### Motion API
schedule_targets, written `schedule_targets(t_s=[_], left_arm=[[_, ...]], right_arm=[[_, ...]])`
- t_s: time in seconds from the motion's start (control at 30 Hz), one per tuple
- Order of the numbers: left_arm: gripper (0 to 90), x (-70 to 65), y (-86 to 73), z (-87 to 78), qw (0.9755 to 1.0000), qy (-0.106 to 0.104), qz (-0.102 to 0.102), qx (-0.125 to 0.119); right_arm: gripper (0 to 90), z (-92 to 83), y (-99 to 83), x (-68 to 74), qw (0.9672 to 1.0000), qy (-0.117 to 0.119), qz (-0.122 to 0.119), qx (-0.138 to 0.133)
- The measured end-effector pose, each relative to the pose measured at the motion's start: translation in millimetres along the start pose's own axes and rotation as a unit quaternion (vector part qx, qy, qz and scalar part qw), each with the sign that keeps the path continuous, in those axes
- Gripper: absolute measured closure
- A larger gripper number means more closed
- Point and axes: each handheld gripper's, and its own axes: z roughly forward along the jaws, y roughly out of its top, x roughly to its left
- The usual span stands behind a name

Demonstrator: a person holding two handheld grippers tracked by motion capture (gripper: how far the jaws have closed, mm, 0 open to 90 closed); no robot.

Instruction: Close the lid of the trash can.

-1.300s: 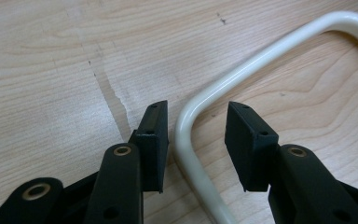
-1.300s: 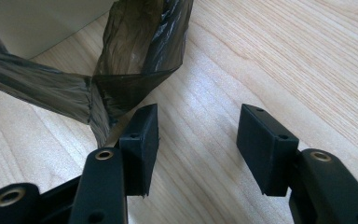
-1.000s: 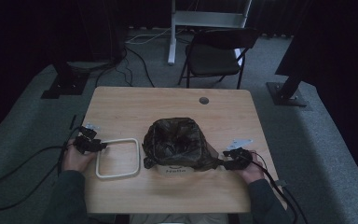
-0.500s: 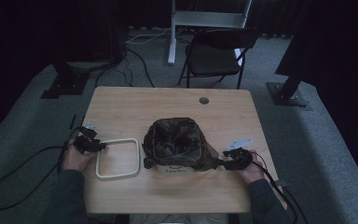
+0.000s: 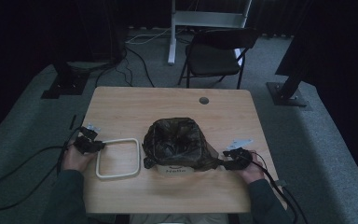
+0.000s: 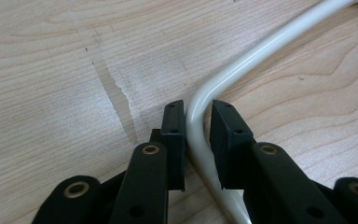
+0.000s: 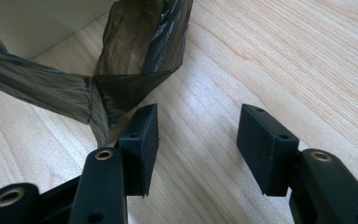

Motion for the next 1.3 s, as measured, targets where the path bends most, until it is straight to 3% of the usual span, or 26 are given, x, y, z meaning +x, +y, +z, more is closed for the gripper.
schedule_targets(t_s=[0.27,0.63,0.77,1.0,1.3], left_arm=[[77.6,-0.6,-2.2,-0.4,1.0,0.002,-0.005,-0.008],[77.9,7.2,-8.3,-1.9,0.9986,-0.019,-0.042,-0.028],[77.9,8.7,-9.8,-4.5,0.9982,-0.019,-0.043,-0.036],[77.9,11.0,-10.1,-14.5,0.9962,-0.03,-0.051,-0.064],[77.9,15.1,-7.3,-29.5,0.9916,-0.05,-0.067,-0.1]], right_arm=[[47.8,0.0,0.0,-0.1,1.0,0.0,0.0,0.0],[47.8,-0.1,-0.1,-0.1,1.0,0.0,0.0,0.0],[47.8,-0.1,-0.1,-0.2,1.0,0.0,0.0,0.0],[47.8,0.0,-0.2,-0.1,1.0,0.0,0.0,-0.001],[47.8,0.2,-0.2,-0.1,1.0,0.0,0.001,-0.002]])
